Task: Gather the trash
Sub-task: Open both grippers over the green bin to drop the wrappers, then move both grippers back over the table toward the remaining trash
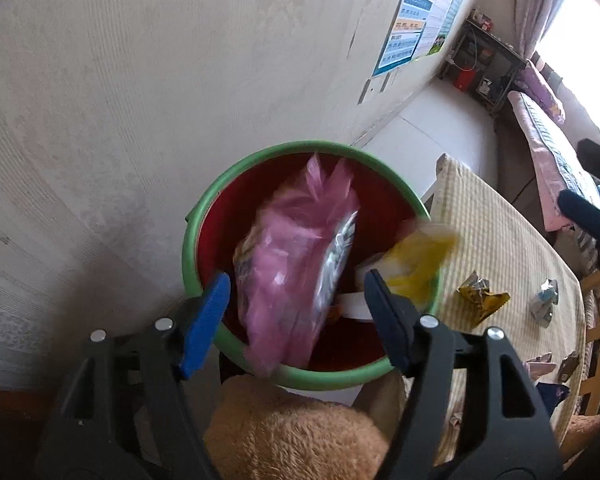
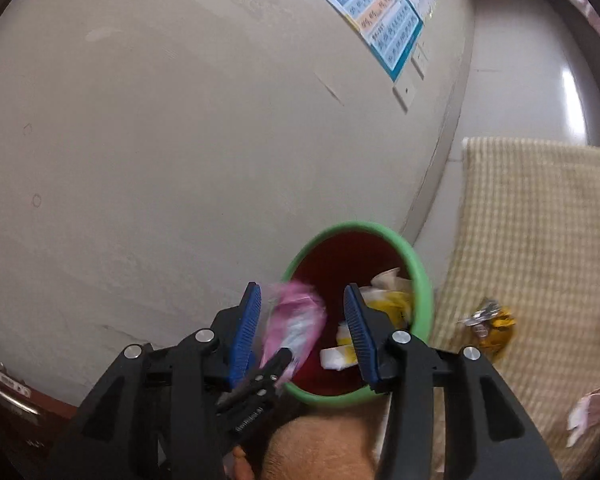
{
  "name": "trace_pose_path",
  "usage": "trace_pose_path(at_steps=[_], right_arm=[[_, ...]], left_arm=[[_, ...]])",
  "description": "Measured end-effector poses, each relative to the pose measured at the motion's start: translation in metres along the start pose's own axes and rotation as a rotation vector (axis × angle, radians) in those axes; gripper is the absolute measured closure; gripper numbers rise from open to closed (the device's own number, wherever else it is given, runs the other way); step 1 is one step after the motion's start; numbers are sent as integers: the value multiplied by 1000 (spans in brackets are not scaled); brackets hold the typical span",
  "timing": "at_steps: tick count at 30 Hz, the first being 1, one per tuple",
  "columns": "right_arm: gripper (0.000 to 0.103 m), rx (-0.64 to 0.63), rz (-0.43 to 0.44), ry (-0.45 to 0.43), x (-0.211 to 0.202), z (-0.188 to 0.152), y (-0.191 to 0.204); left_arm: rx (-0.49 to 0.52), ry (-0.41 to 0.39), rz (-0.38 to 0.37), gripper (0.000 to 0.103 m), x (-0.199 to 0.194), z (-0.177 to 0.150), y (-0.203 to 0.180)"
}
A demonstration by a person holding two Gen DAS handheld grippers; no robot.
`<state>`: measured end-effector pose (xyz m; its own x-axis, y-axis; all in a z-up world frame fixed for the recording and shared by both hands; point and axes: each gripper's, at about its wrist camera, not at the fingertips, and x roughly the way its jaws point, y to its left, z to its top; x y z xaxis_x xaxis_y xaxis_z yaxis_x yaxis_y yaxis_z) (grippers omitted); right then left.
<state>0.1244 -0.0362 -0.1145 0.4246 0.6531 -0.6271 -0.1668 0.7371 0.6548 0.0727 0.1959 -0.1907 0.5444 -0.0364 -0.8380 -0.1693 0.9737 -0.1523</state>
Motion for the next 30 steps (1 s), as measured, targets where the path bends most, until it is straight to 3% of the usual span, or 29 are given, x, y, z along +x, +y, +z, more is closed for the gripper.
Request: trace_pose_path(at_steps=[3, 6, 12, 15, 19, 24, 27, 30], right_arm=[[60, -41, -13, -27, -30, -6, -5], [60, -99, -81, -59, -67, -14, -21], [59, -213, -315, -70, -131, -45, -67], [50, -188, -396, -61, -148, -63, -103], [48, -101, -502, -54, -156, -87, -156], [48, 57, -483, 14, -155, -99, -201], [48, 72, -468, 31, -157, -103, -202], [48, 51, -446, 48, -155, -107, -193]], left_arm=[[7, -1, -13, 37, -5, -5, -7], [36, -7, -23, 37, -11, -8, -20], [125, 1, -88, 37, -18, -17, -68], [201, 23, -120, 37, -18, -27, -99], [340, 91, -166, 37, -18, -57, -142], [482, 206, -159, 37, -2, -101, -172], [473, 328, -161, 49, 28, -118, -176], [478, 364, -204, 52, 36, -126, -184]])
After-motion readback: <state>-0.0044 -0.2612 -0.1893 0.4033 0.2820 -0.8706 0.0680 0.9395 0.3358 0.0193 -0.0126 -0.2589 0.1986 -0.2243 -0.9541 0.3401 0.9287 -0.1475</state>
